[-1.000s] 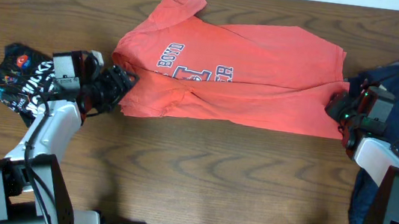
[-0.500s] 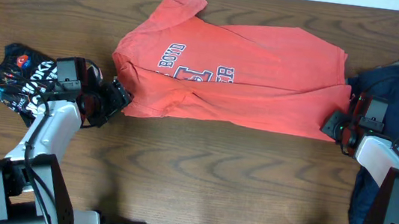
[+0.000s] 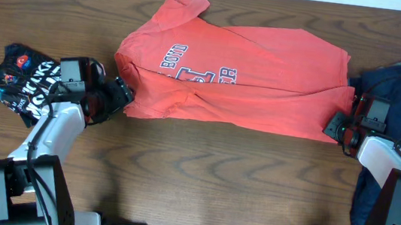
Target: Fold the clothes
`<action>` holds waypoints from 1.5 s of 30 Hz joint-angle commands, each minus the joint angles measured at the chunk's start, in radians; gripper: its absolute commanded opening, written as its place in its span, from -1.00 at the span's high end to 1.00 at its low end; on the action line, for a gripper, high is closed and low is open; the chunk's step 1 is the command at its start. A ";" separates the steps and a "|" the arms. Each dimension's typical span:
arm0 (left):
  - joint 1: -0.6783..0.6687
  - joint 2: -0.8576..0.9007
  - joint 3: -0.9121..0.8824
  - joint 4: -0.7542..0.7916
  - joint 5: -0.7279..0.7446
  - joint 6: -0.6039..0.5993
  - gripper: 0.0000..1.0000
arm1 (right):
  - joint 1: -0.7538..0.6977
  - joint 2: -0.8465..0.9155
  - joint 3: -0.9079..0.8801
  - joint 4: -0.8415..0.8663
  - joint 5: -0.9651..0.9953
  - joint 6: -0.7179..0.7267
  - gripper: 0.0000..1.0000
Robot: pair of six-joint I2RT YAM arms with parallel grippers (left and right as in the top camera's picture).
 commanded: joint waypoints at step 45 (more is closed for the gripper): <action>-0.013 -0.037 0.006 0.233 0.102 -0.105 0.88 | 0.013 0.012 -0.013 -0.035 0.045 -0.005 0.05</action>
